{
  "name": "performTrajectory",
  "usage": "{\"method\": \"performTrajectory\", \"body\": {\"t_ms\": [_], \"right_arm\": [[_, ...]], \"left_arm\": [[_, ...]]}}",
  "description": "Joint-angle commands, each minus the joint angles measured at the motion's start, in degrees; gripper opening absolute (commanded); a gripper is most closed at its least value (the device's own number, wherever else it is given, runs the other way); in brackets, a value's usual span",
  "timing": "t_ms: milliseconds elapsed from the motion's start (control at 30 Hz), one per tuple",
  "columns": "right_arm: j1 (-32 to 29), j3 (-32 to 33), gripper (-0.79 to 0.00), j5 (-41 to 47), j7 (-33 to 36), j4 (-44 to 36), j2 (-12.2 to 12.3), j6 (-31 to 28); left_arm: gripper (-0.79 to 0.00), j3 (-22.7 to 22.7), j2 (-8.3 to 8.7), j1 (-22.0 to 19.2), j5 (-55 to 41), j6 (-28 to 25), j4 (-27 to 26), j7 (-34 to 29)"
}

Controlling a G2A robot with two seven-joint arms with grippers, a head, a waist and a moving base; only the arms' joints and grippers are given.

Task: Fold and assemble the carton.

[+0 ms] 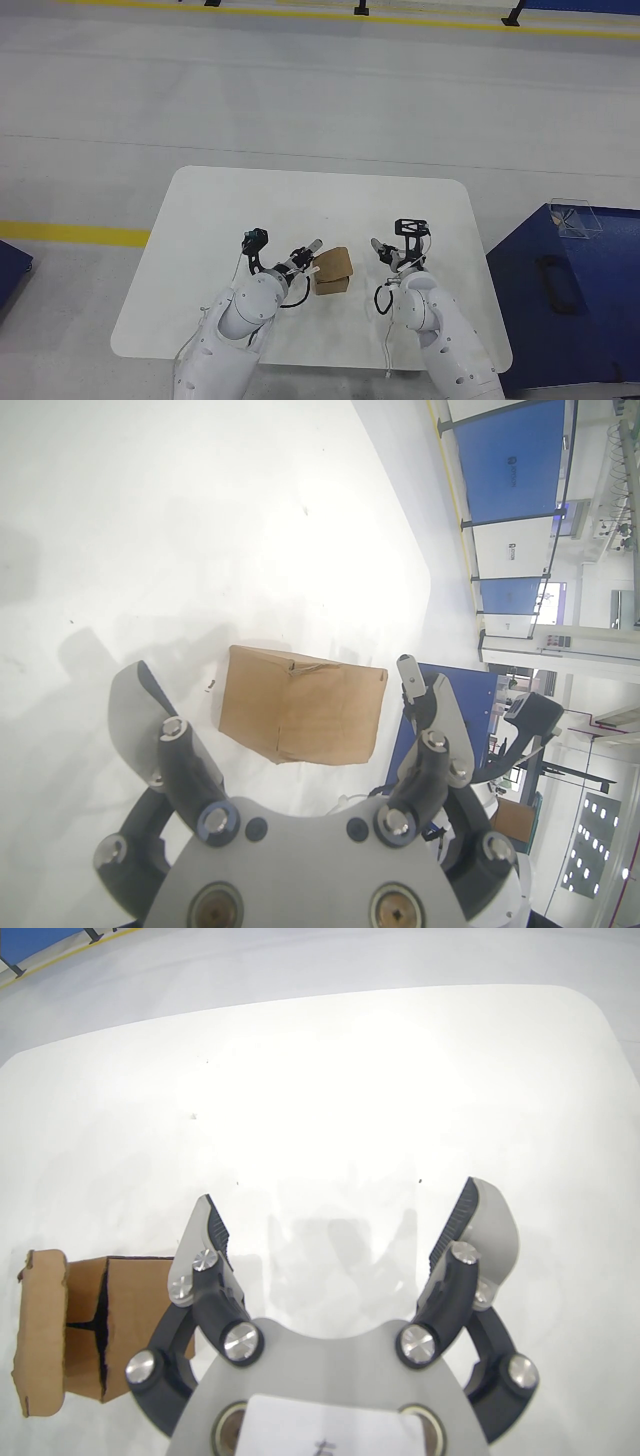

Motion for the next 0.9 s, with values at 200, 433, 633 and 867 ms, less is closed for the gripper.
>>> {"method": "performTrajectory", "body": {"t_ms": [200,433,633,867], "right_arm": [[-0.8,0.7,0.000,0.7,-0.7,-0.6,0.0,-0.5],[-1.7,0.2,0.000,0.2,-0.4,-1.2,0.0,-1.5],[-1.8,-0.7,0.000,1.7,1.0,-0.9,-0.1,-4.8],[-3.8,-0.2,0.000,4.3,-2.3,-3.5,-0.2,-4.5]], "left_arm": [[0.000,-1.1,0.12,-0.2,-1.4,-0.7,1.4,0.2],[0.000,-2.3,0.31,-1.4,-4.4,-3.3,5.2,-0.5],[-0.092,-1.7,0.32,-2.8,-5.4,-4.8,8.9,-1.1],[-0.163,-2.6,0.61,-1.1,-9.9,-11.5,9.0,-2.1]]}}
